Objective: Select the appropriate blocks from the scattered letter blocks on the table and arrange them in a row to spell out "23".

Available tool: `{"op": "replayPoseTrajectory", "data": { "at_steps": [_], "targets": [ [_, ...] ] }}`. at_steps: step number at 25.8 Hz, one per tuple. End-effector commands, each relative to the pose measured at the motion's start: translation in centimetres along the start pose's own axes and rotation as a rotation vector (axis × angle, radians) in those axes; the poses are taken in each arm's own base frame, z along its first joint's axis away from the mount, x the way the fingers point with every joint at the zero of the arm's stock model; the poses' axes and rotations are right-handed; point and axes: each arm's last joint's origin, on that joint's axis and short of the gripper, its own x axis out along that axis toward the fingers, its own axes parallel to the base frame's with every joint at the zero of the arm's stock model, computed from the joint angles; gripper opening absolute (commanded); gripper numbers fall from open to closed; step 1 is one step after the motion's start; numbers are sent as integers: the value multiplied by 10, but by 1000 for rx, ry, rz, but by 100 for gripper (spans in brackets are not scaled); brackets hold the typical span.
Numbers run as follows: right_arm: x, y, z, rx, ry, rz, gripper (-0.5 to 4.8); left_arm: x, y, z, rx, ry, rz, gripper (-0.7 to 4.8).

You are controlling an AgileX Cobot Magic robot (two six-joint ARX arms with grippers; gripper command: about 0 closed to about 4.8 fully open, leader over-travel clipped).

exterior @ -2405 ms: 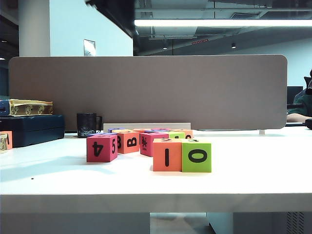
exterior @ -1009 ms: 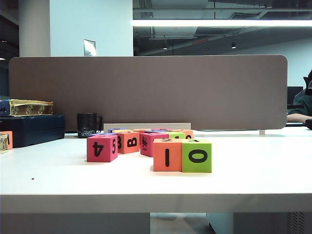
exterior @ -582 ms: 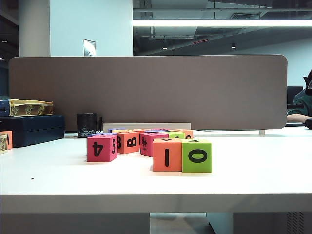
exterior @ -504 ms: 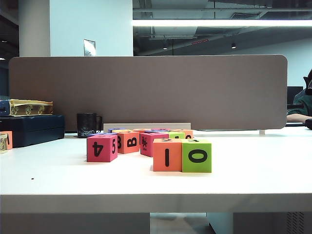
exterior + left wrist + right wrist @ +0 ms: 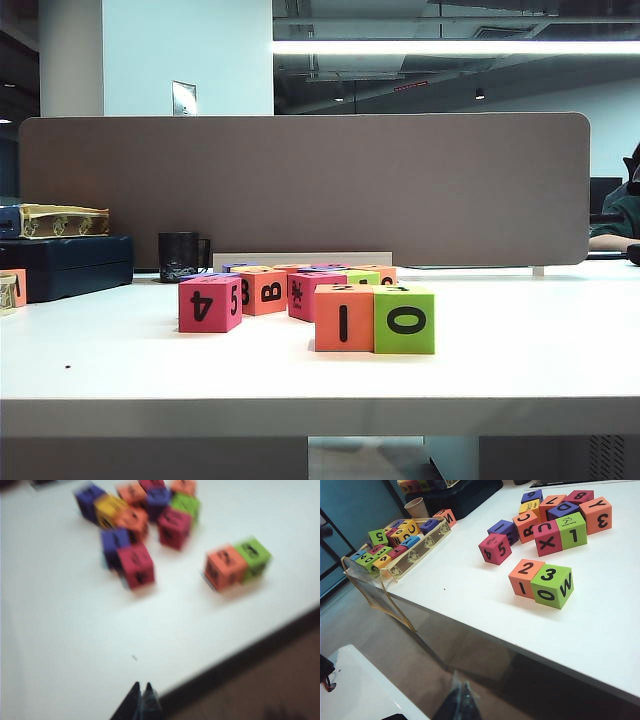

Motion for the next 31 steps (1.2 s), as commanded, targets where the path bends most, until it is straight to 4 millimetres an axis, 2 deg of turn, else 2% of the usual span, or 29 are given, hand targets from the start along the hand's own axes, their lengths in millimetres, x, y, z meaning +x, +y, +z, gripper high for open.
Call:
{"op": "replayPoseTrajectory", "data": {
  "at_steps": [1, 5, 8, 16, 22, 31],
  "targets": [
    [0, 1, 1, -11, -8, 3, -1, 10, 8, 0, -26, -211, 106, -6],
    [0, 1, 1, -11, -9, 3, -1, 28, 19, -20, -84, -333, 225, -6],
    [-1, 1, 1, -12, -10, 3, -1, 53, 30, -56, -133, -384, 323, -6],
    [-2, 2, 1, -18, -16, 4, -1, 76, 43, -115, -290, -480, 459, -6],
    [-2, 2, 0, -19, -16, 4, -1, 81, 44, -136, -306, -452, 504, -6],
    [-2, 2, 0, -24, -21, 4, -1, 86, 41, -148, -293, -315, 456, -6]
  ]
}}
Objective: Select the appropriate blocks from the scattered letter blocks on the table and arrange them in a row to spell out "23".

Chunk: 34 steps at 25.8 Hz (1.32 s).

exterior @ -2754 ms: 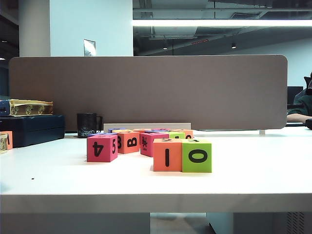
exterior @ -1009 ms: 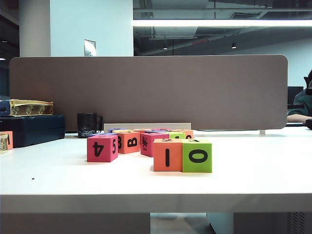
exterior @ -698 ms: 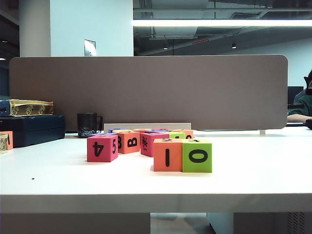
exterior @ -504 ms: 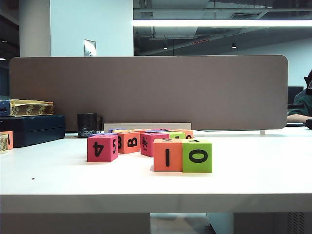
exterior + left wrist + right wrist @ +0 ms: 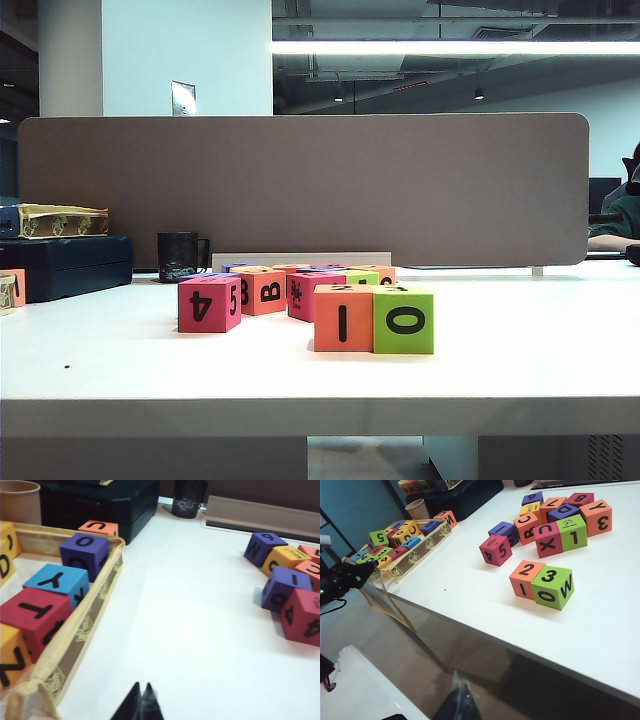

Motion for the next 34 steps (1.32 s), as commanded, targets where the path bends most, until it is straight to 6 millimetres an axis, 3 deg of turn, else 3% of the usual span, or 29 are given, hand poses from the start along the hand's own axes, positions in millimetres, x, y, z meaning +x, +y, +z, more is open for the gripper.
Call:
{"op": "replayPoseTrajectory", "data": {
  "at_steps": [1, 25, 34],
  "targets": [
    [-1, 1, 1, -17, -15, 3, -1, 0, -1, -1, 16, 11, -32, -6],
    [-1, 1, 1, -22, -19, 0, -1, 0, -1, 0, 15, 5, -34, -6],
    [-3, -2, 26, -178, -267, -214, -1, 0, -1, 0, 15, 5, -34, -5]
  ]
}}
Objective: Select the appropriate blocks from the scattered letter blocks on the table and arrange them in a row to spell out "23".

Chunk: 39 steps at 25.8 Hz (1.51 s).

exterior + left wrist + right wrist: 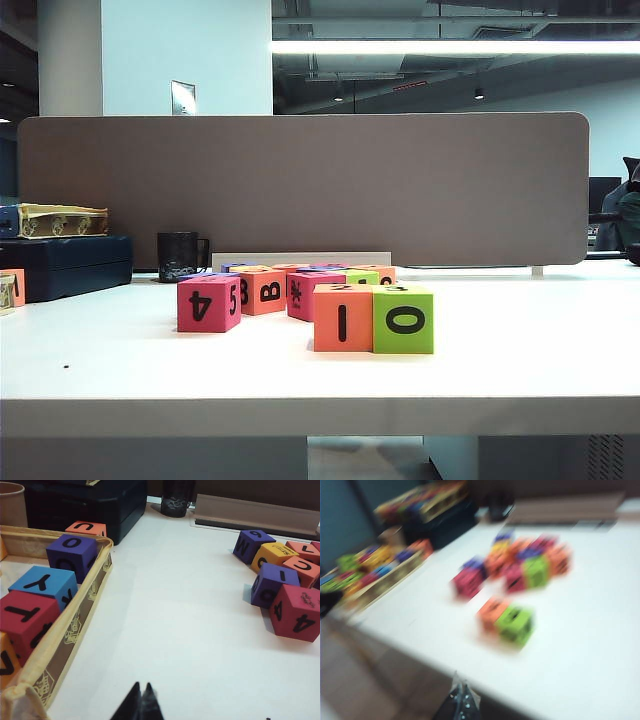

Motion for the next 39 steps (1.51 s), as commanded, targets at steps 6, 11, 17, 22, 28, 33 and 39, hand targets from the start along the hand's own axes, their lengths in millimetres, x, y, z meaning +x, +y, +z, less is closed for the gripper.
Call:
{"op": "replayPoseTrajectory", "data": {
  "at_steps": [6, 11, 17, 22, 28, 33, 39],
  "targets": [
    [-3, -4, 19, -95, -203, -231, -1, 0, 0, 0, 4, 5, -5, -6],
    [7, -13, 12, -93, -205, -248, -1, 0, 0, 0, 4, 5, -4, -6],
    [30, -31, -6, -109, -233, -248, -1, 0, 0, 0, 4, 5, -4, -6],
    [47, -48, -28, -99, -233, -305, -1, 0, 0, 0, 4, 5, -4, -6],
    [66, -70, -62, -64, -204, -449, -1, 0, 0, 0, 4, 5, -4, -6],
    [77, -82, -84, -66, -214, -493, -1, 0, 0, 0, 4, 5, -4, -6],
    [79, -86, -97, -54, -119, -513, -1, 0, 0, 0, 4, 5, -4, -6]
  ]
}}
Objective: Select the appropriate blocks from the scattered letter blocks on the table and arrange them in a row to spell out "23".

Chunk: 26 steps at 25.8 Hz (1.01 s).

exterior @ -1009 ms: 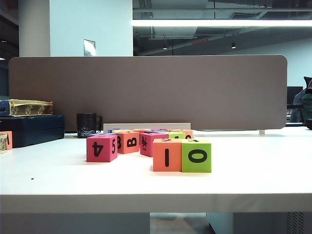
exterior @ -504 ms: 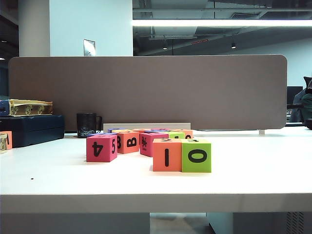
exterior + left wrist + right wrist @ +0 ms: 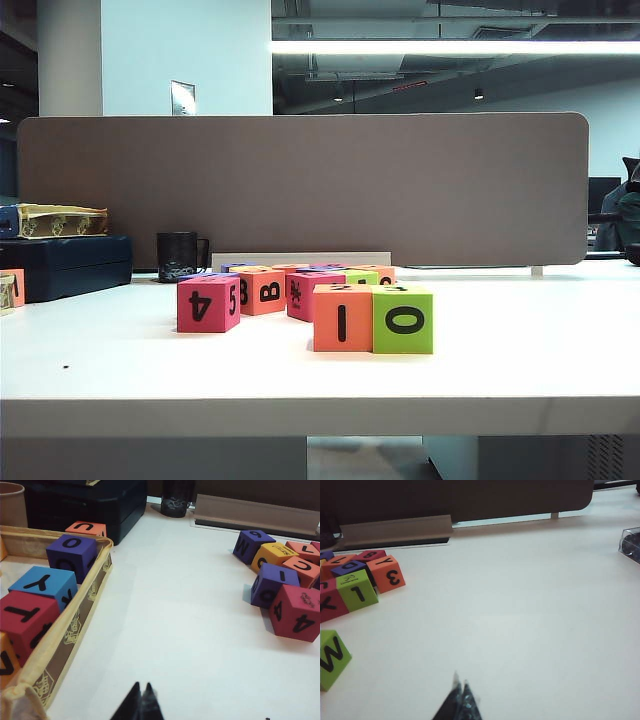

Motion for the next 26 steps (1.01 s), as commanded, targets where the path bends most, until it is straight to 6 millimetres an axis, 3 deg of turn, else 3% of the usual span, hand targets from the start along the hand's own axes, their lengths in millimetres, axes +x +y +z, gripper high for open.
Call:
{"op": "replayPoseTrajectory", "data": {
  "at_steps": [1, 26],
  "targets": [
    [-1, 0, -6, -30, 50, -5, -1, 0, 0, 0, 4, 6, -4, -6],
    [-1, 0, -6, -43, 52, -14, -1, 0, 0, 0, 4, 6, -4, -6]
  ]
}}
